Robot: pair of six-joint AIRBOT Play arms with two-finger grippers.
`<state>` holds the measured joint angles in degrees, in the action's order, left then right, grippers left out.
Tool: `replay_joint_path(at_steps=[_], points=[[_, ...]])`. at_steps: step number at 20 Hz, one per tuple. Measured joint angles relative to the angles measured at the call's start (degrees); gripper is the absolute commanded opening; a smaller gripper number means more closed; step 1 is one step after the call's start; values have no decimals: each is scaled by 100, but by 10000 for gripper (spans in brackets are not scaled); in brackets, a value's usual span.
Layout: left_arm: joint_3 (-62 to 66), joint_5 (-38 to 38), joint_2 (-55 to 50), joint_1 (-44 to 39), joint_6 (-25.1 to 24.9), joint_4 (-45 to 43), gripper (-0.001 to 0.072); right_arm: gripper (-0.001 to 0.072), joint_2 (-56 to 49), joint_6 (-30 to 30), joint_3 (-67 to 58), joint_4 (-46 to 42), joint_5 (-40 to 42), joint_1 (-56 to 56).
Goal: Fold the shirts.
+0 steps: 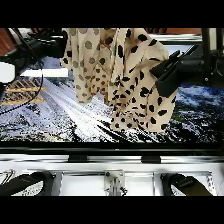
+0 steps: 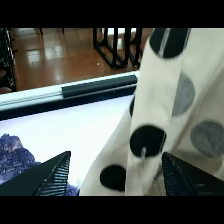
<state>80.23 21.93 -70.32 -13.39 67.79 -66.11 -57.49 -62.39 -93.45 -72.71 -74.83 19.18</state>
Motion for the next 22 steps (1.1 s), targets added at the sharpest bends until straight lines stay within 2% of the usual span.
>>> replay_joint_path(at_steps=[4, 12, 14, 16, 18, 20, 21, 22], points=[[0, -577, -310, -48, 0, 103, 660, 43, -177, -66, 2, 17, -160, 0], [0, -1001, -769, -199, 2, 479, 656, 43, -271, -94, 2, 92, -214, 0], [2, -1165, -863, -234, 4, 575, 485, 44, -271, -96, 2, 107, -216, 0], [0, -1241, -933, -249, 7, 752, 357, 43, -271, -96, 2, 120, -219, 0], [2, -1329, -966, -260, 9, 955, 323, 43, -271, -96, 2, 122, -219, 0], [0, -1368, -984, -269, 11, 1078, 172, 43, -271, -96, 2, 122, -221, 0], [2, -1403, -986, -271, 13, 1119, 72, 43, -271, -96, 2, 125, -221, 0], [0, -1403, -990, -271, 11, 1174, 45, 43, -271, -96, 2, 127, -221, 0]])
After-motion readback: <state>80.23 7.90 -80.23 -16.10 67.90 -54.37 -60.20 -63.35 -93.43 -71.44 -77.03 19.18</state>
